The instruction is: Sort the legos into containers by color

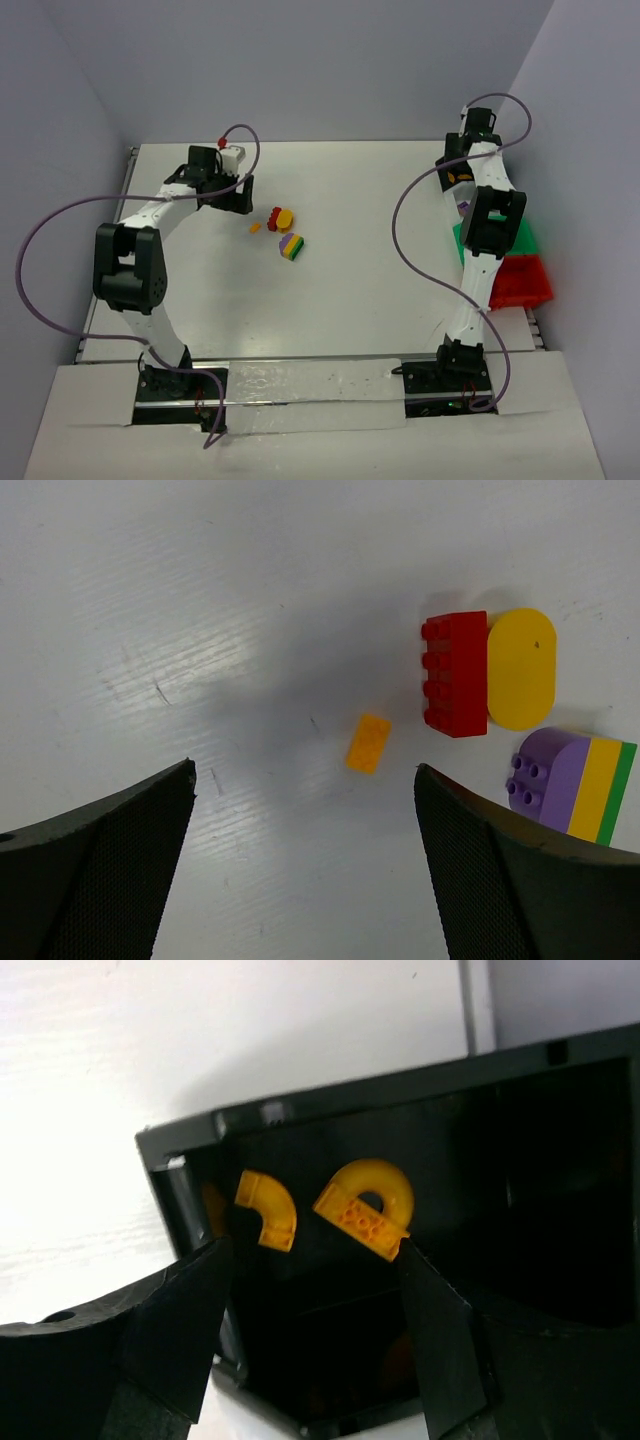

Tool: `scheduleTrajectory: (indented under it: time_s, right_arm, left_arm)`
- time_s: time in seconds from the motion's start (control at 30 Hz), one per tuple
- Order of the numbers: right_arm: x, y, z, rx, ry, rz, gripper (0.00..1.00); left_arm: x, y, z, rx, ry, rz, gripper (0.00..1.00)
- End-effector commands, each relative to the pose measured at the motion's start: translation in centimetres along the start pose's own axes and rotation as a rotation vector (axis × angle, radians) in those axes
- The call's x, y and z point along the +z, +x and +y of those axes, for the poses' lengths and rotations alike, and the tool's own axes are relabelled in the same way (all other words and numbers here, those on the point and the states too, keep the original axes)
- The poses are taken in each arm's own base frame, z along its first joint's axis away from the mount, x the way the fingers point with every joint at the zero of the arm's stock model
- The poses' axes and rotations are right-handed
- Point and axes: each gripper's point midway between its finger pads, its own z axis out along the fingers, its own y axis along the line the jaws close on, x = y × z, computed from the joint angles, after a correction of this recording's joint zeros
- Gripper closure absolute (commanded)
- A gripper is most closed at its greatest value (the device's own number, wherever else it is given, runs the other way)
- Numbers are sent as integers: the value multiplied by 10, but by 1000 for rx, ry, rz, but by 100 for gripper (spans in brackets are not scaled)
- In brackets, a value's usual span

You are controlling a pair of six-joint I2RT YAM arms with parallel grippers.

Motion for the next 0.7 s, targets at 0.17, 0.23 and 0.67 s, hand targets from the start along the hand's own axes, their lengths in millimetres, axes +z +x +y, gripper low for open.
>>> scheduleTrajectory:
  time_s: [0.17, 0.23, 0.67]
  right_arm:
    - [-113, -64, 23, 42, -153, -175, 21]
    - [-137, -69, 35, 40, -201, -198, 18]
    - [-199, -74, 77, 36, -365, -232, 0]
  left_arm:
    - [25, 8, -10, 54, 105, 44, 22]
    - [31, 17, -14, 66, 128, 62, 28]
    - [56, 45, -35, 122, 164, 136, 46]
